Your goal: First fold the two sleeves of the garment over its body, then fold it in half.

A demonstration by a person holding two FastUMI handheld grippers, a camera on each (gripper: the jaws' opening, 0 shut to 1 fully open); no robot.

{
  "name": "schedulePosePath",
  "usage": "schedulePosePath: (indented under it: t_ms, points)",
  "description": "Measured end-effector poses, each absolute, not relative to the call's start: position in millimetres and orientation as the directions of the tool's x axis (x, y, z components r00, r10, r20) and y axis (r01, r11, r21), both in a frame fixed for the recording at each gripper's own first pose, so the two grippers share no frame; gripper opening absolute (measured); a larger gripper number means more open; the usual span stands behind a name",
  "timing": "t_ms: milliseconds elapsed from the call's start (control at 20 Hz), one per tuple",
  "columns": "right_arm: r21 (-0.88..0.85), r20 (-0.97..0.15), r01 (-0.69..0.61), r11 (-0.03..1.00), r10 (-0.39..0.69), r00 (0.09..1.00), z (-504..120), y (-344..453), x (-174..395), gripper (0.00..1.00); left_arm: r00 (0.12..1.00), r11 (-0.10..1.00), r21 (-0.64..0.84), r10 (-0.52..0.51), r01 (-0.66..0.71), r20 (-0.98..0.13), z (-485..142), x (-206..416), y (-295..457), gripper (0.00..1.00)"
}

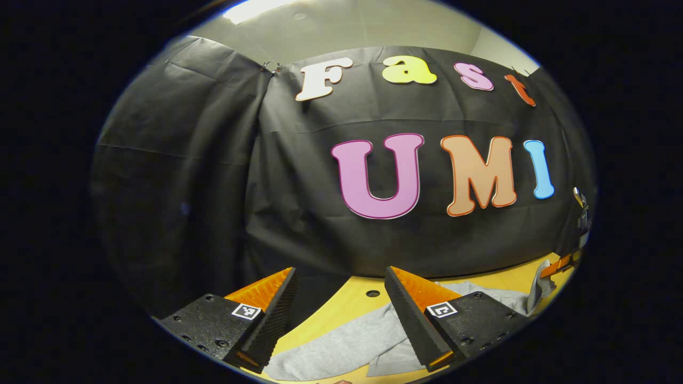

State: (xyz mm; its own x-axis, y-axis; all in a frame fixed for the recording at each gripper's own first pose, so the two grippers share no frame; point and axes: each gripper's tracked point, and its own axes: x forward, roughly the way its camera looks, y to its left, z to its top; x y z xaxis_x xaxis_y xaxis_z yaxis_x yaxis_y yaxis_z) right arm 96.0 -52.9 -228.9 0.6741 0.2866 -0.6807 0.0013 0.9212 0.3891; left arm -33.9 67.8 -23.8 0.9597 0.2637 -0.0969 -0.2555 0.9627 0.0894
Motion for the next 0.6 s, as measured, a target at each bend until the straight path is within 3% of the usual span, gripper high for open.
schedulePosePath:
  t_ms: [50,100,150,600]
  points:
    - [0.396,-0.676,-0.013,0.918,0.301,0.672,-226.2,-39.3,100.8,0.04,0.955,0.959,0.089,0.278,-0.27,-0.099,-26.2,-37.3,76.8,1.0]
    - [0.403,-0.672,-0.027,0.915,0.316,0.67,-224.1,-26.6,104.4,0.04,0.951,0.955,0.088,0.292,-0.284,-0.098,-25.3,-39.5,84.6,0.96]
    - [0.408,-0.669,-0.043,0.912,0.33,0.666,-222.2,-13.5,108.1,0.04,0.947,0.951,0.086,0.306,-0.298,-0.096,-25.2,-42.4,93.0,0.99]
    - [0.402,-0.659,-0.194,0.895,0.43,0.617,-233.3,113.1,123.9,0.04,0.905,0.914,0.079,0.405,-0.398,-0.13,-42.3,-64.8,161.4,0.96]
